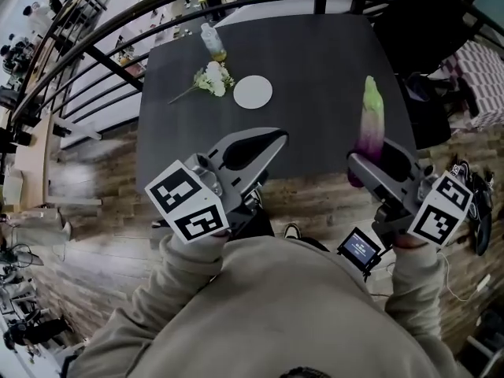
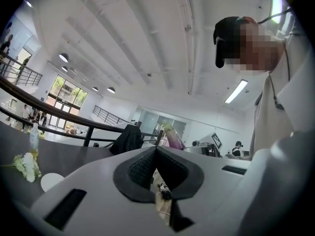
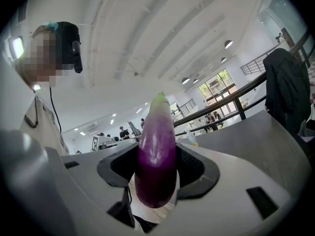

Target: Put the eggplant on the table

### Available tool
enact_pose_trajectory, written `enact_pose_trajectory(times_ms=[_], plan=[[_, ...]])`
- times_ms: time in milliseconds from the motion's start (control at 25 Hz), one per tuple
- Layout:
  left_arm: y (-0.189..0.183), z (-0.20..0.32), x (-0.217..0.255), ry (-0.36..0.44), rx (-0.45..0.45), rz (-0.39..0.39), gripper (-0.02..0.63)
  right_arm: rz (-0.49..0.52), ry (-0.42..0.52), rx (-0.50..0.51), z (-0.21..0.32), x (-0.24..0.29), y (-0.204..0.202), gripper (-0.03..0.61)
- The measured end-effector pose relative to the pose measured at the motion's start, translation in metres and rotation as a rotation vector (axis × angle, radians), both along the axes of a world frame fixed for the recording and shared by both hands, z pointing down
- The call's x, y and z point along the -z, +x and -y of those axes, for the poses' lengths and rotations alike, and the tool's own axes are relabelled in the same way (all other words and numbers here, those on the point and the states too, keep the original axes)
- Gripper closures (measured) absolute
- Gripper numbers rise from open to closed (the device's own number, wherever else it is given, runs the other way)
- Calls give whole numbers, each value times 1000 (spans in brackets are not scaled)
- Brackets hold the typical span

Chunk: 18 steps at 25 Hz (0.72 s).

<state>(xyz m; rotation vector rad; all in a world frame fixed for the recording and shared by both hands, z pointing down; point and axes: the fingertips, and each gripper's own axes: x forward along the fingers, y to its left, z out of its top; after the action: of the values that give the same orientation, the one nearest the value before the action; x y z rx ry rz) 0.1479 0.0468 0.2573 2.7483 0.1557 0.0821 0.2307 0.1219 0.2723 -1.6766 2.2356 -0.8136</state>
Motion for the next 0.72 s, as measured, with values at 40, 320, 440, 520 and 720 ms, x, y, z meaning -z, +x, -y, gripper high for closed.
enact_pose_trajectory(times_ms=[40,320,440,520,720], plan=[[3,7,-1,-6,-8,-1,607,-3,-2,-8,5,1,2,345],[26,59,5,-7,-79,-14,607,-34,-18,-63,52,11,16,345],[29,86,8,-19,-109,-22,607,-29,-26,-79,80,14,17,345],[31,91,10,-22,-127,-26,607,-12,-19,-92,86,18,18,345],[38,106,10,-18,-161,-24,607,-25,-25,-109,99,23,20,345]])
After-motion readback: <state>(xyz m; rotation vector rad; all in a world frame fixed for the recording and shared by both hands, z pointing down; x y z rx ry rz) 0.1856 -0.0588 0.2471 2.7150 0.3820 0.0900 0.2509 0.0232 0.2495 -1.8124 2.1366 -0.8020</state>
